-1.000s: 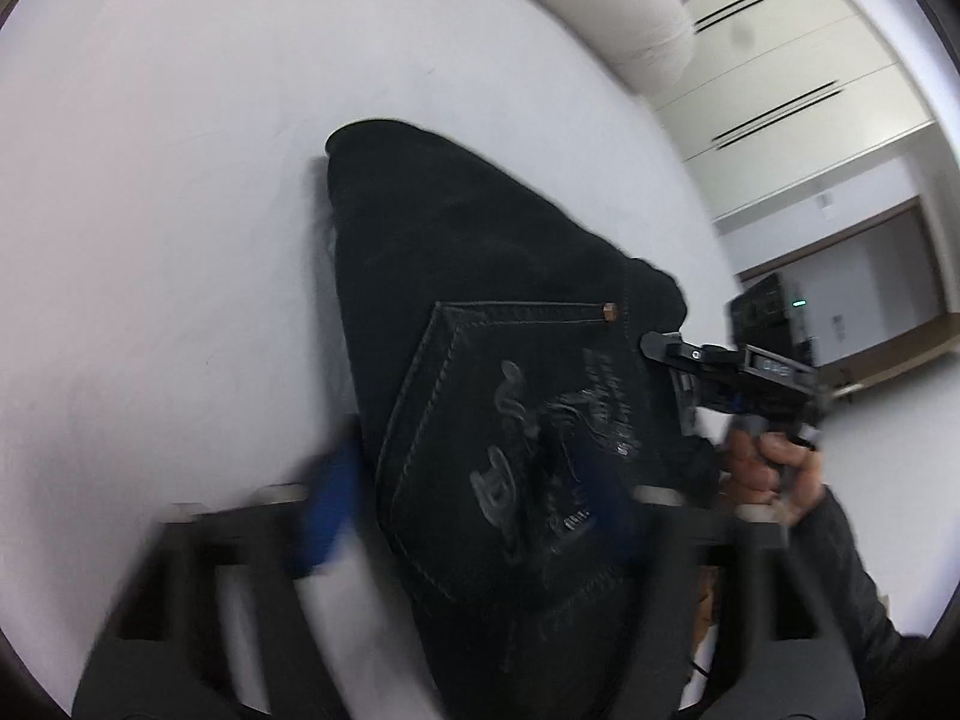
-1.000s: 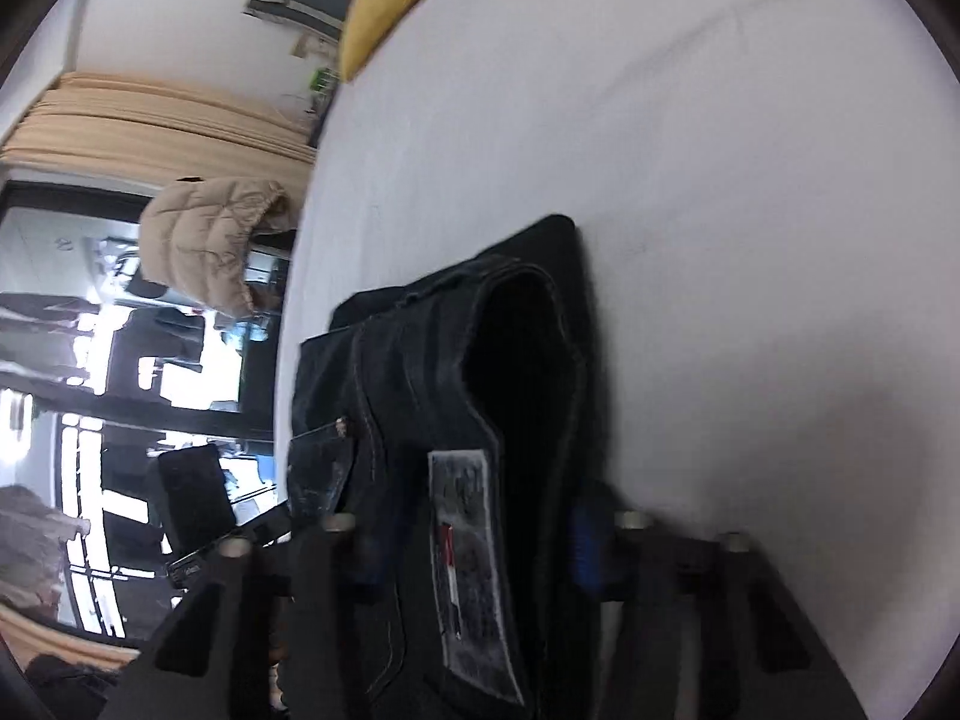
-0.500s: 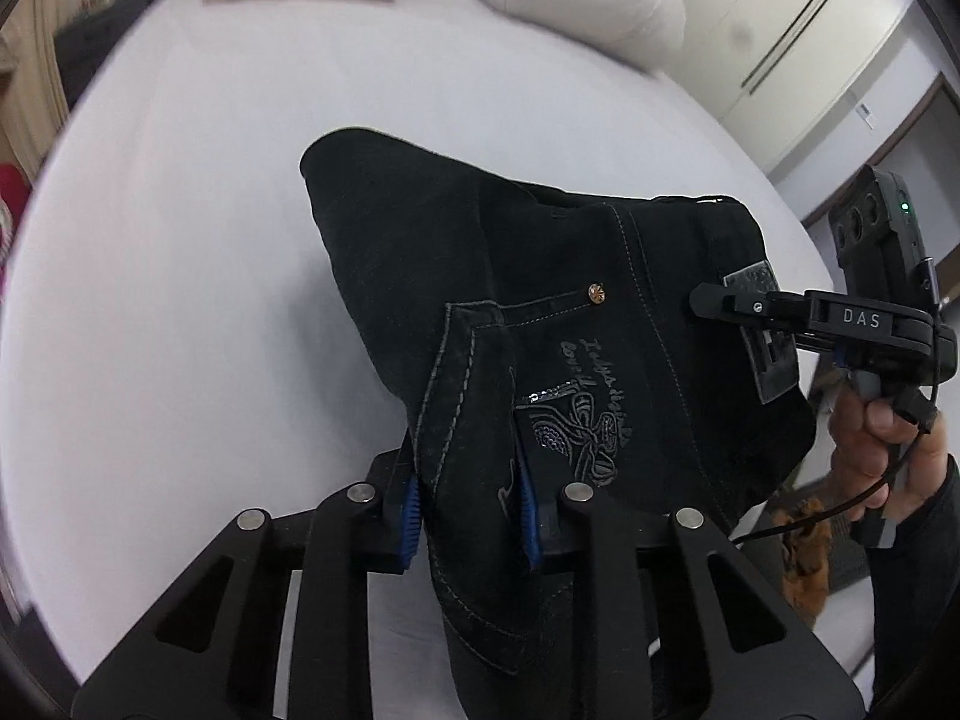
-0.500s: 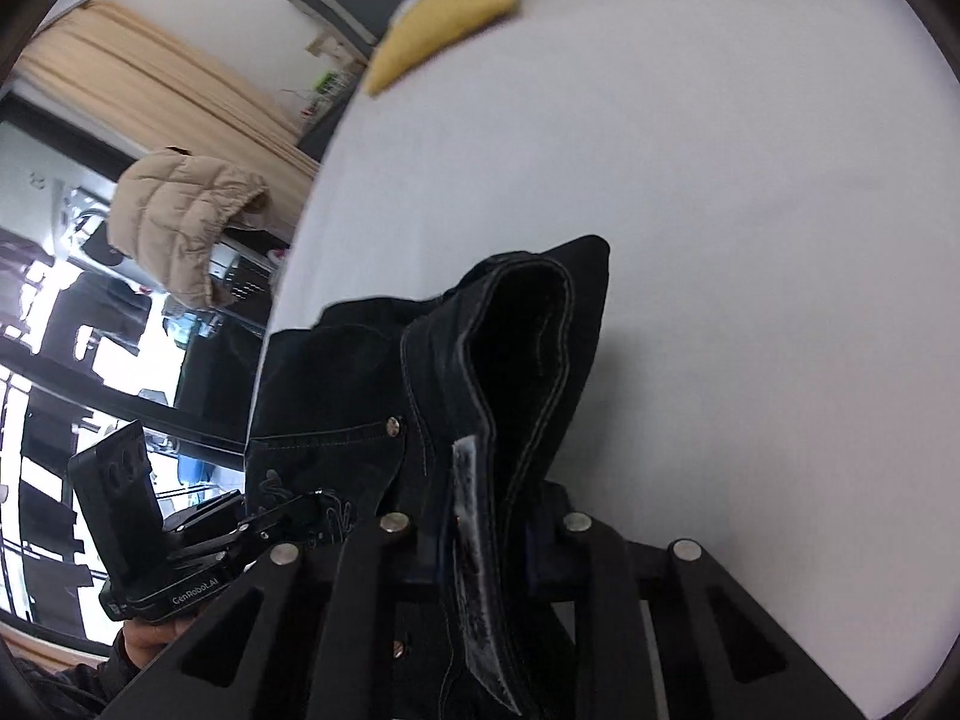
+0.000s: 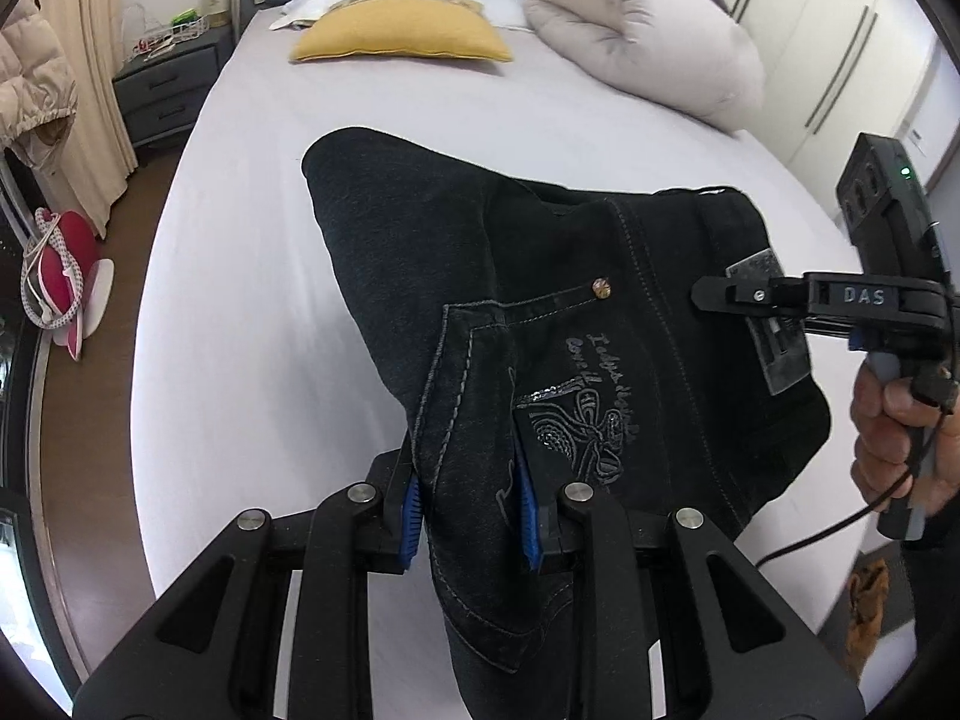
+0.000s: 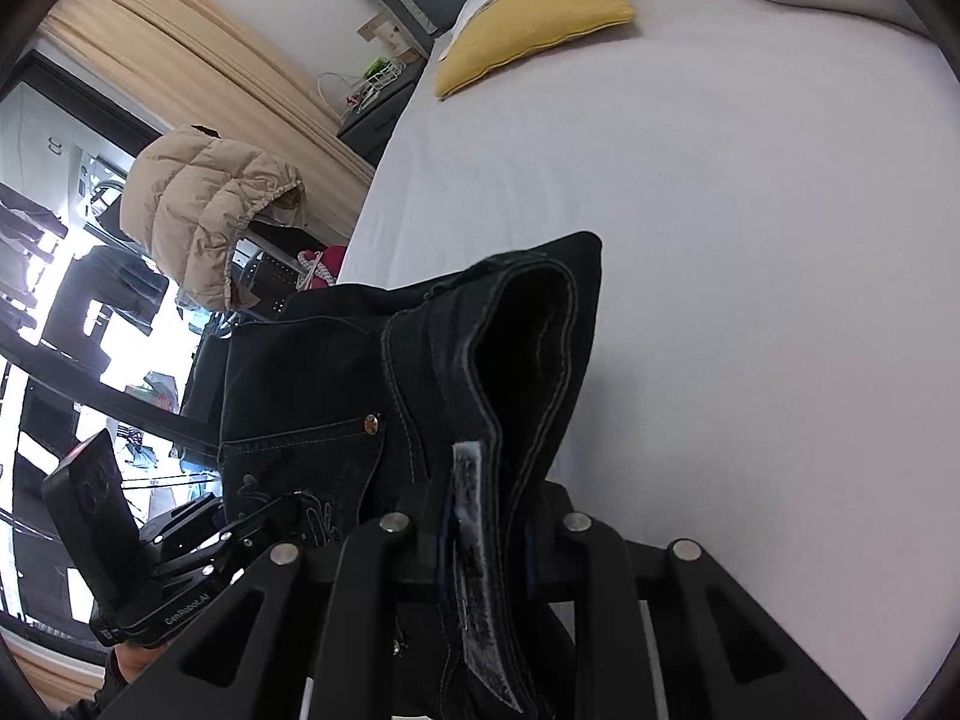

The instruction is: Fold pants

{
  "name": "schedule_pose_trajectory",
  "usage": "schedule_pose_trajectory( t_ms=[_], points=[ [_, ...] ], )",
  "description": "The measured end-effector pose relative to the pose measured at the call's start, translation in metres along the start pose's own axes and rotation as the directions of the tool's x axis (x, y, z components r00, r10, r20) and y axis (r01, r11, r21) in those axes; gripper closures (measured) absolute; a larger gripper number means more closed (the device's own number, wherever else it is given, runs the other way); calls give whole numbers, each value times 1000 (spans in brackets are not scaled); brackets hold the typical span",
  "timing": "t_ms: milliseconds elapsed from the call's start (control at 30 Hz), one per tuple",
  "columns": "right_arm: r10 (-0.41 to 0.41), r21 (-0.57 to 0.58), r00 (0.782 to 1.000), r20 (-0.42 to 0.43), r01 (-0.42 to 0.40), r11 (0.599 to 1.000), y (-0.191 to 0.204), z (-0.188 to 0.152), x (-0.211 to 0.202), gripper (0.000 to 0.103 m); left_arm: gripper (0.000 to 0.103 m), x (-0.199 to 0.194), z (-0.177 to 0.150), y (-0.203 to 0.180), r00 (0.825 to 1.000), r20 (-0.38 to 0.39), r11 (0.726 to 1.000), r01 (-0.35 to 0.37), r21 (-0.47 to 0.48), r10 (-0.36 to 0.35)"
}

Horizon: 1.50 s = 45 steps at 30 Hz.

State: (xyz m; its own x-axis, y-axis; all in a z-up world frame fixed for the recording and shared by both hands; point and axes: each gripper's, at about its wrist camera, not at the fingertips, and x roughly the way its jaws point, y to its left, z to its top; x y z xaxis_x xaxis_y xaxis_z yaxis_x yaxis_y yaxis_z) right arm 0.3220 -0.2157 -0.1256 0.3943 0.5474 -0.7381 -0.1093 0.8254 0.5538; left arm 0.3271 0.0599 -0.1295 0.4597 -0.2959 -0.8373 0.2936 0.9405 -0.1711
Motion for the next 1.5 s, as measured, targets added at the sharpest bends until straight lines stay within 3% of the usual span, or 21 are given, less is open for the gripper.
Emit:
schedule_pose_trajectory(
  t_ms=[200,433,600,767,867,967,1033,1100,1133,1167,1200,1333,1433,1467,1500],
  points=[
    [-22,37,1000,-8,23,999,-7,32,40,84,79,38,20,33,1000,-27,1000,-15,-3,15],
    [-47,133,998,-40,52,990,-56,20,64,83,76,91,23,35,998,-65,1000,-6,-6,6],
    [-48,172,998,-40,54,984,-74,13,78,68,61,97,18,45,999,-42,999,1,-43,-2],
    [22,201,1000,17,-25,979,-75,6,75,44,48,86,9,62,1000,-3,995,18,-93,-19],
    [-12,186,999,53,2,983,-69,-4,59,33,42,68,-1,70,999,44,994,-10,-105,14],
    [-83,159,991,108,65,985,-63,-14,32,33,36,29,-15,64,987,136,991,-66,-116,82],
    [-126,135,980,154,106,985,-55,-21,13,29,29,-14,-21,50,956,244,984,-140,-112,164],
    [-208,83,947,246,194,978,-36,-35,-18,24,15,-58,-30,32,898,371,972,-210,-110,236],
    [-221,63,935,279,212,975,-27,-38,-27,18,3,-86,-38,23,856,442,963,-242,-114,268],
    [-237,36,916,325,238,971,-16,-44,-40,13,0,-108,-47,14,813,503,955,-273,-116,294],
    [-253,8,890,380,271,963,-4,-53,-56,11,0,-135,-58,0,754,573,942,-316,-114,322],
    [-260,-46,799,542,337,940,37,-80,-103,0,0,-206,-84,-37,629,686,911,-393,-125,365],
    [-249,-65,727,640,373,925,64,-101,-136,0,0,-250,-110,-57,569,749,913,-390,-118,339],
    [-261,-56,694,671,399,915,74,-107,-146,0,0,-260,-120,-64,547,759,906,-402,-130,352],
    [-273,-44,653,707,426,903,85,-116,-159,0,0,-272,-126,-70,539,754,896,-420,-146,376]
  ],
)
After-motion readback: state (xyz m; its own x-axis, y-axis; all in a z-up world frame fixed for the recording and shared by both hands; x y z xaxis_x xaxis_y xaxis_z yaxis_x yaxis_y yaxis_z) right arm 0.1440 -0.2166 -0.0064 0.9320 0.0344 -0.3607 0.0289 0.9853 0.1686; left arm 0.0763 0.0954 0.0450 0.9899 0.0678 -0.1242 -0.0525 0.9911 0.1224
